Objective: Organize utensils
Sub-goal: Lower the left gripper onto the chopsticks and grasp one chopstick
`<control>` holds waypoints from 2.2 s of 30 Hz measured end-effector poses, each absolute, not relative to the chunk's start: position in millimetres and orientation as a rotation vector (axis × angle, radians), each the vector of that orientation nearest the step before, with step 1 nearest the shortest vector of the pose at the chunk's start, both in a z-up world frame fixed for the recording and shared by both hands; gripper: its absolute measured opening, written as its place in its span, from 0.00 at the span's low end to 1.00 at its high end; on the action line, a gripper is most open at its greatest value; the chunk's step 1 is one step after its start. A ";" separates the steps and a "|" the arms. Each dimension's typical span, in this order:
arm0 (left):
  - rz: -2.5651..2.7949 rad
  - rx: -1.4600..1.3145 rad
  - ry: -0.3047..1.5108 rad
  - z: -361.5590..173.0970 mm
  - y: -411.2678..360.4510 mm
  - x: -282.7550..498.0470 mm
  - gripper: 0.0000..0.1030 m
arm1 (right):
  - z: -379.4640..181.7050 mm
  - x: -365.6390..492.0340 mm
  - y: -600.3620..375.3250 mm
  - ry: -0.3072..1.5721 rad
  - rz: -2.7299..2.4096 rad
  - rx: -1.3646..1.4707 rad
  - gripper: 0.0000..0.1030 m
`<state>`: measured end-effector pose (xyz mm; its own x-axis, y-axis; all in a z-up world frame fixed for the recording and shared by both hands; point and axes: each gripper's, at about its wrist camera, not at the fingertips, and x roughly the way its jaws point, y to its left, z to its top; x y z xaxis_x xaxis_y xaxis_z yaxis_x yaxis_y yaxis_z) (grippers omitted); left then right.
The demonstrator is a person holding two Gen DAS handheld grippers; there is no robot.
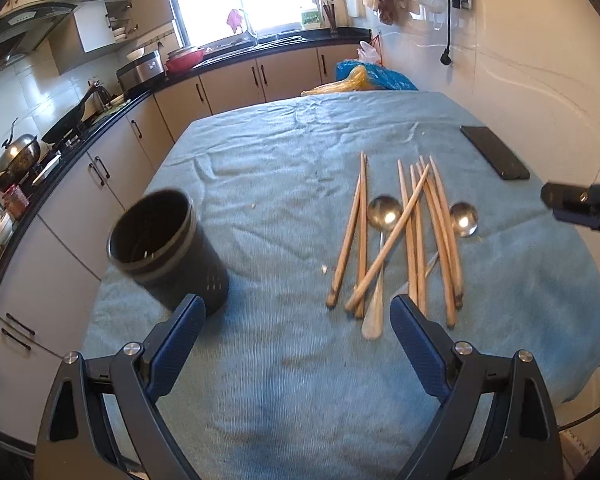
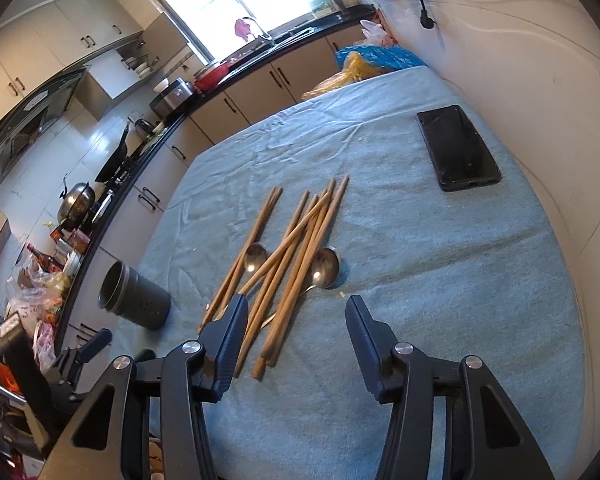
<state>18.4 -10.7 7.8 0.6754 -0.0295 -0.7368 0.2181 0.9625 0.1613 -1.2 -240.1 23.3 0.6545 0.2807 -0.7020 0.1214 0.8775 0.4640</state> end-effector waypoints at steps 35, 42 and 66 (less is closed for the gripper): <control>-0.262 0.201 1.299 -51.0 -128.6 266.7 0.12 | 17.4 33.3 -290.5 0.870 0.053 0.531 0.46; -0.232 0.219 1.309 -63.3 -134.9 279.6 0.07 | 14.2 37.8 -297.1 0.875 0.048 0.532 0.46; -0.395 0.083 1.017 55.3 -63.0 174.3 0.06 | -45.1 185.0 -263.1 1.167 -0.058 0.479 0.22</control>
<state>174.3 -63.0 55.3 0.4622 -0.2829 -0.8404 0.3589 0.9263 -0.1144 185.0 -263.1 -45.1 0.4033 0.2002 -0.8929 0.2882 0.8983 0.3316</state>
